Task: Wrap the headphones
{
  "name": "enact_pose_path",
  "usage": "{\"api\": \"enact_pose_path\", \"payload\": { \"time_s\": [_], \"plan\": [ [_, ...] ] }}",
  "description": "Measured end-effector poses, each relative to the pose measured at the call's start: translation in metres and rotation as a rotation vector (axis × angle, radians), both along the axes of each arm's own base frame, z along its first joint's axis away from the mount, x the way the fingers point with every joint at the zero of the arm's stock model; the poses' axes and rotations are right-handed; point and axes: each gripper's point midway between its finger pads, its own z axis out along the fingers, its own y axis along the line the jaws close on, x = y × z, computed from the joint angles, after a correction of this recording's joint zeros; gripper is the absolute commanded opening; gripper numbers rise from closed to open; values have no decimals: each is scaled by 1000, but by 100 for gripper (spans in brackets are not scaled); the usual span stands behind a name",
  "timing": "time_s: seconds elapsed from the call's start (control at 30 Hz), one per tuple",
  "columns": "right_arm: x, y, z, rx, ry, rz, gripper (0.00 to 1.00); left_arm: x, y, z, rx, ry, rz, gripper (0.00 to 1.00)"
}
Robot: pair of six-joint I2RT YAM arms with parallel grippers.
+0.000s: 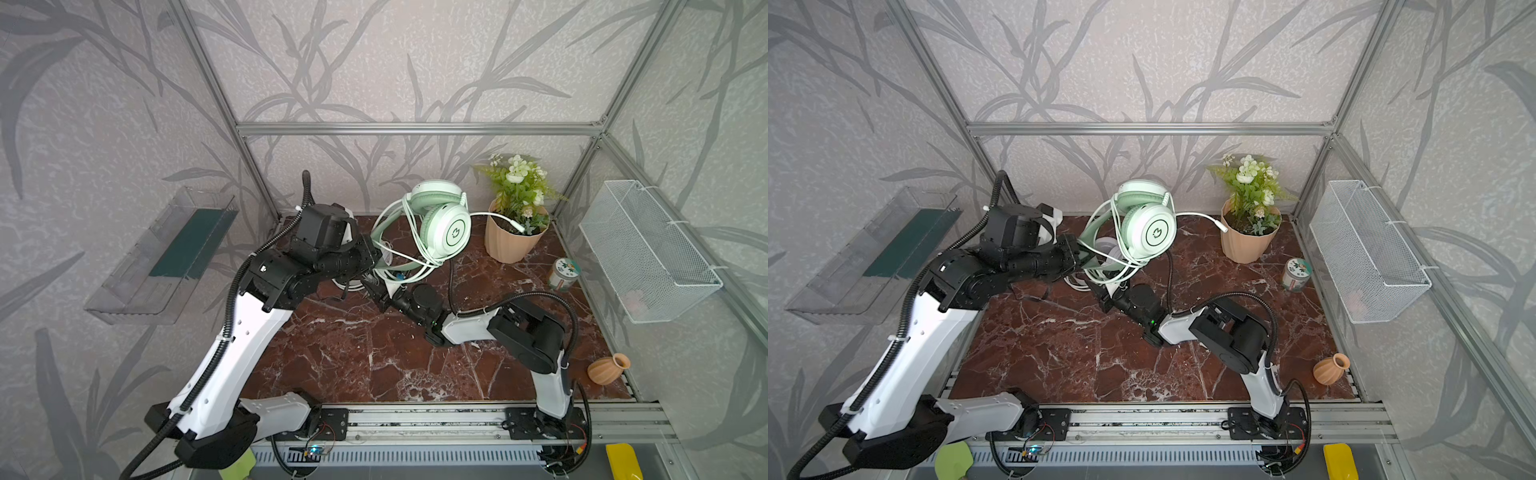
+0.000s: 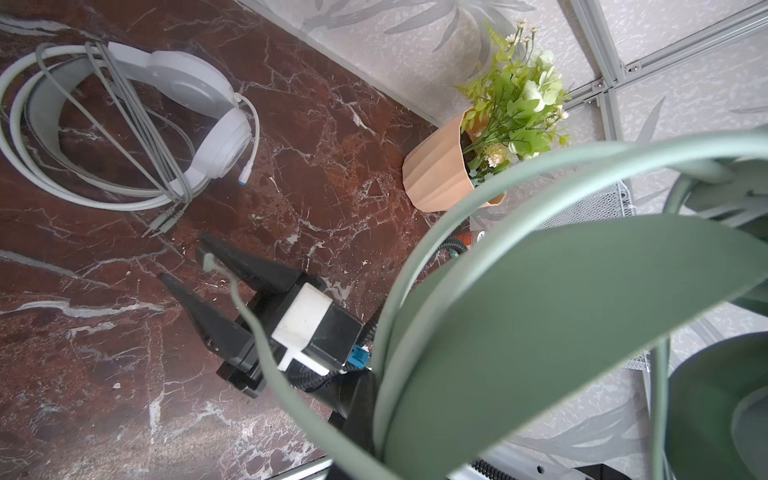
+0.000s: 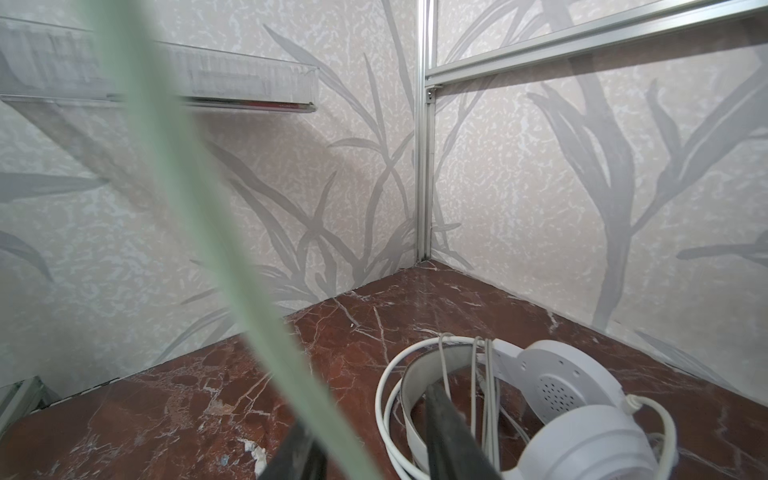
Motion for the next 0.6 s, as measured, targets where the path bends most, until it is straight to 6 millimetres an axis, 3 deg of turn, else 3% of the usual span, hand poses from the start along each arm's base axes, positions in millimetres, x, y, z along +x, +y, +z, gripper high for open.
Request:
{"api": "enact_pose_path", "payload": {
  "time_s": [0.2, 0.3, 0.43, 0.6],
  "plan": [
    [3, 1, -2, -24, -6, -3, 6, -2, -1, -1, 4, 3, -3, 0],
    [19, -11, -5, -39, 12, -39, 0, -2, -2, -2, 6, 7, -7, 0],
    [63, -47, 13, -20, 40, -155, 0, -7, -5, -12, 11, 34, -28, 0],
    [124, -111, 59, 92, 50, -321, 0, -17, -15, -32, 28, 89, -87, 0]
  ]
}}
